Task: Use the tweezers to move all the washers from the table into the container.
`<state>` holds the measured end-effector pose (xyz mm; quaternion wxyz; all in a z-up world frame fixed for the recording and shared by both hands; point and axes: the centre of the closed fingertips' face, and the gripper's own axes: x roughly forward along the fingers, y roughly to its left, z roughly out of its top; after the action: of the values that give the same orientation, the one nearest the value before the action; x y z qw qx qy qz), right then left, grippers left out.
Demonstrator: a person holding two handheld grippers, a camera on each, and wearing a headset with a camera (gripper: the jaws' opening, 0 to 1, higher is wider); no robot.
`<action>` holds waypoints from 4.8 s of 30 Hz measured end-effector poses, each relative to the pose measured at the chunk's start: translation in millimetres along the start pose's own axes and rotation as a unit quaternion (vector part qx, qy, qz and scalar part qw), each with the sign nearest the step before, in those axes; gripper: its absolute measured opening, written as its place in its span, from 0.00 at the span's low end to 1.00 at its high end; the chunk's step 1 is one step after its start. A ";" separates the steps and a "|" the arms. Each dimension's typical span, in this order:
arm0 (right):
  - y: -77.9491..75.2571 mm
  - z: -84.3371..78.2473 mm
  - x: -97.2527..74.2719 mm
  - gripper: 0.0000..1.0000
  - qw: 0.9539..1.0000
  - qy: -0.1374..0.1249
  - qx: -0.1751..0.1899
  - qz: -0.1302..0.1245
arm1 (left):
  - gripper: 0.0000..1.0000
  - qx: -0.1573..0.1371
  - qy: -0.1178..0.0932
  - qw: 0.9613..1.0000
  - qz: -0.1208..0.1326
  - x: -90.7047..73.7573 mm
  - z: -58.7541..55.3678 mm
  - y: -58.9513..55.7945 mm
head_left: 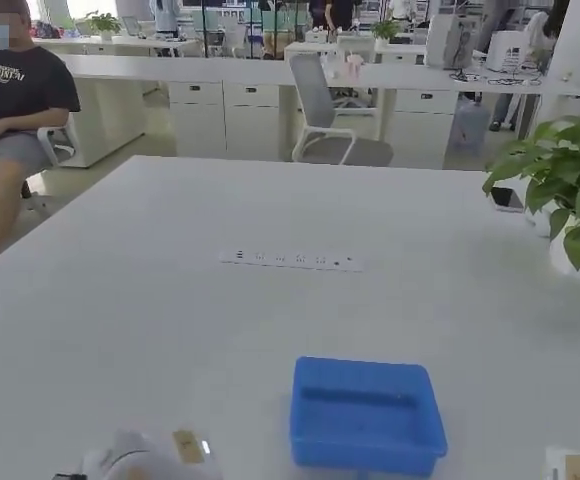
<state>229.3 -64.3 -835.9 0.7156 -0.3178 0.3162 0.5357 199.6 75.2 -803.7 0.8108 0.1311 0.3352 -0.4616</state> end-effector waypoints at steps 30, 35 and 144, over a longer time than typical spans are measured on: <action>22.8 62.5 -16.0 0.00 0.986 -0.019 -0.162 0.028 | 0.28 0.109 0.026 0.991 -0.069 31.1 49.4 -9.9; 24.3 85.3 -19.9 0.00 0.984 -0.037 -0.174 0.030 | 0.24 0.128 0.024 0.988 -0.081 31.9 55.6 -13.6; 5.2 78.5 53.5 0.13 0.983 -0.154 0.090 0.030 | 0.00 0.289 0.018 0.937 -0.197 43.4 83.0 -9.0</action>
<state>245.1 29.4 -832.0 0.7652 -0.1558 0.2583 0.5687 242.3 -1.7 -770.2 0.6245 0.2993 0.2206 -0.6868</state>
